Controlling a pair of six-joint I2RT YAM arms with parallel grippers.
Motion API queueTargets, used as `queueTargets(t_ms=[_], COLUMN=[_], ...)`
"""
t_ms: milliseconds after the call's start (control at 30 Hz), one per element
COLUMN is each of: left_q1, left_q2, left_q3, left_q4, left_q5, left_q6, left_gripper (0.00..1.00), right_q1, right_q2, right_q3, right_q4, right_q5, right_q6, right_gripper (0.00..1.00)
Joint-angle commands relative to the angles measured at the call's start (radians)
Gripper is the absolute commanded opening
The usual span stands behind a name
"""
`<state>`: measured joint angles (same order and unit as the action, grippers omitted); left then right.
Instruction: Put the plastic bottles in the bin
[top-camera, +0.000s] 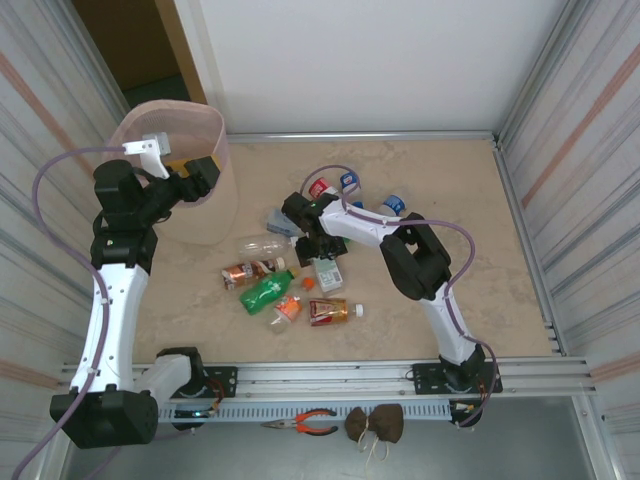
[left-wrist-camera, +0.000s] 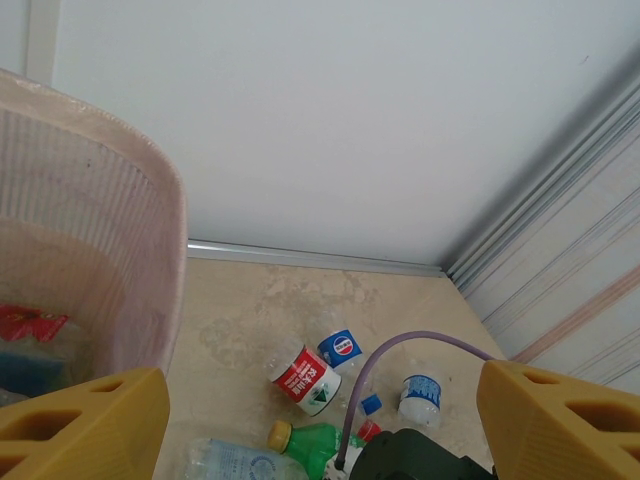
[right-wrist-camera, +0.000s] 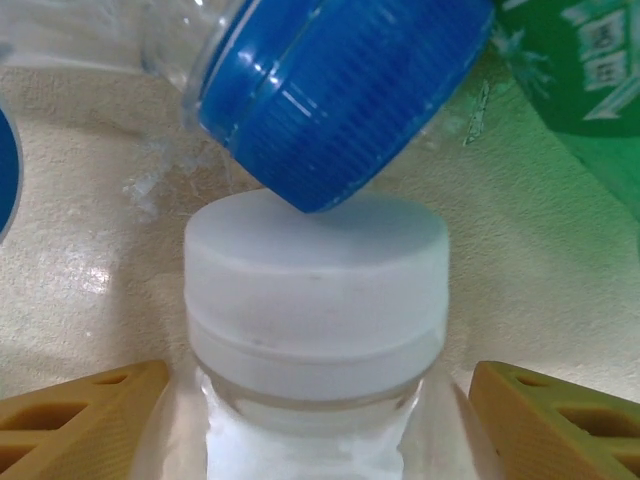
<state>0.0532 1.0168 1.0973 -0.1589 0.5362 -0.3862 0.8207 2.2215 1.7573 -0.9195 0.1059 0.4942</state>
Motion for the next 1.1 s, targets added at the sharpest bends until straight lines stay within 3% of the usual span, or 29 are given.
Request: queueTargets(t_ms=[0, 467, 733, 1067], left_q1=[0.006, 0.005, -0.007, -0.15], left_q2=[-0.013, -0.017, 0.014, 0.064], left_q3=[-0.01, -0.013, 0.002, 0.039], left_q4=[0.029, 0.046, 0.085, 0.154], left_q5=[0.025, 0.033, 0.081, 0.036], left_q6=[0.001, -0.028, -0.053, -0.016], left_gripper=[0.81, 0.8, 0.78, 0.79], right_q1=[0.006, 0.005, 0.0, -0.048], right_q2=[0.003, -0.078, -0.233, -0.522], right_q3=[0.029, -0.011, -0.131, -0.312], right_q4=[-0.031, -0.03, 0.03, 0.156], right_q5=[0.011, 0.066, 0.097, 0.111], right_q6=[0.028, 0.018, 0.02, 0.03], right_gripper=[0.74, 0.63, 0.62, 0.61])
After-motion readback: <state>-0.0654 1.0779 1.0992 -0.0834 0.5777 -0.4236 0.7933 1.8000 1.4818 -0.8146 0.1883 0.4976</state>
